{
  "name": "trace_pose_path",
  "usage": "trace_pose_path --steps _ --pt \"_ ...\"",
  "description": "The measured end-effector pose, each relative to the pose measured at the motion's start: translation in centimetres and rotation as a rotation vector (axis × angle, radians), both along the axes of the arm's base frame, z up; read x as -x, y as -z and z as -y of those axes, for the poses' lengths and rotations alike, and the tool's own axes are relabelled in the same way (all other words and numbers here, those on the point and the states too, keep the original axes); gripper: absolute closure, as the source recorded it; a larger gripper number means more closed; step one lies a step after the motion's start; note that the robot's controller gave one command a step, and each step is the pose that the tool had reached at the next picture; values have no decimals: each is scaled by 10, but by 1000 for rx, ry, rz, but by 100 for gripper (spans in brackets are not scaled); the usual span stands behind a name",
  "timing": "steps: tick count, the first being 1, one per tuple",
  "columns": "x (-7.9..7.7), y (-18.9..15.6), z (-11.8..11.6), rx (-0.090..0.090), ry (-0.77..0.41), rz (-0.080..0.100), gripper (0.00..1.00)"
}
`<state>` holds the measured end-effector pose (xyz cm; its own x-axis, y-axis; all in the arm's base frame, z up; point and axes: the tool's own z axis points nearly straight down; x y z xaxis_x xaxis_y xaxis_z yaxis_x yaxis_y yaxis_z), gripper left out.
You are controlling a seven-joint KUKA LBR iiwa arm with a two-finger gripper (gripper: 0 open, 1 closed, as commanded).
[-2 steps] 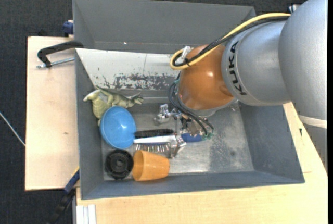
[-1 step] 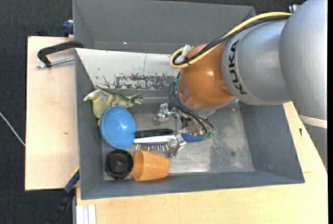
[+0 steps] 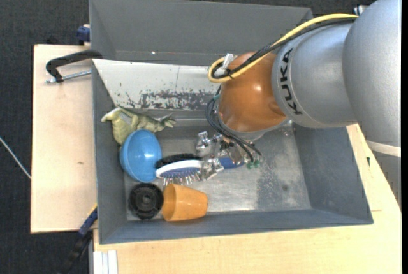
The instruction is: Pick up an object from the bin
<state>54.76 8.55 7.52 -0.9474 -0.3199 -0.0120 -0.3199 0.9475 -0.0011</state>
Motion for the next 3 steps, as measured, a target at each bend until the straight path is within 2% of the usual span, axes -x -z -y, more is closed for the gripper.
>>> trace_pose_path --steps 1,2,3 --pt "-2 -32 -1 0 0 -3 100" --pt "-4 -86 -2 0 0 0 100" --pt "-6 -109 -4 0 1 -3 100"
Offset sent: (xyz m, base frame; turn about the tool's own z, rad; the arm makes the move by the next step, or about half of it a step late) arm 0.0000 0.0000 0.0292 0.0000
